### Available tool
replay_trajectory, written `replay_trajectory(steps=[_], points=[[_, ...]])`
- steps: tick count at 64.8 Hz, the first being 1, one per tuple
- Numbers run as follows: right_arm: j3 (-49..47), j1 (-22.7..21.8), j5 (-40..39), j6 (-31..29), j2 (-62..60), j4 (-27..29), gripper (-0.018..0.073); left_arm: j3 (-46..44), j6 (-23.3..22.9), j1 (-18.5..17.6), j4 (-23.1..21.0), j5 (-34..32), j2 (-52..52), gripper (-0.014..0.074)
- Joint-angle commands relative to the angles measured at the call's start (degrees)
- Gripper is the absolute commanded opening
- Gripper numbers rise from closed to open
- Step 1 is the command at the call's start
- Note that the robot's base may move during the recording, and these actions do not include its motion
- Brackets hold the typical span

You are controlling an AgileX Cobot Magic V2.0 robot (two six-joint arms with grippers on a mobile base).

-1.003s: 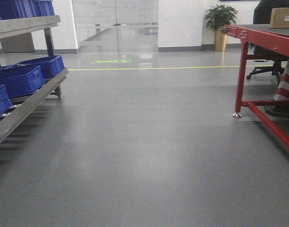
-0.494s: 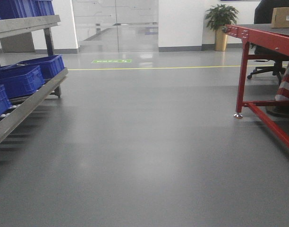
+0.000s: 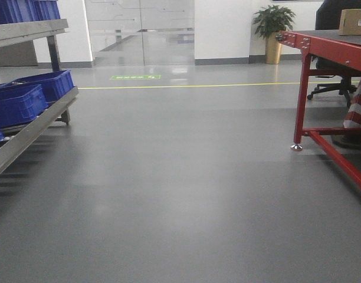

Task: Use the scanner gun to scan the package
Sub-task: 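Drive the base forward across the floor toward the red table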

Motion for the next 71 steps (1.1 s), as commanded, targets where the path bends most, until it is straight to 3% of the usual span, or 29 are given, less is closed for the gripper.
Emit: replay_trajectory(steps=[1,71], points=[[0.00,-0.13,-0.81,-0.07,-0.17,0.01,-0.0162,-0.12,-0.39,-0.42,-0.36,-1.06,-0.17,-0.0111],[0.00,-0.13,-0.81,-0.07,-0.17,0.01,-0.0162,-0.12,-0.39,-0.42,-0.36,-1.06,-0.17,-0.0111]])
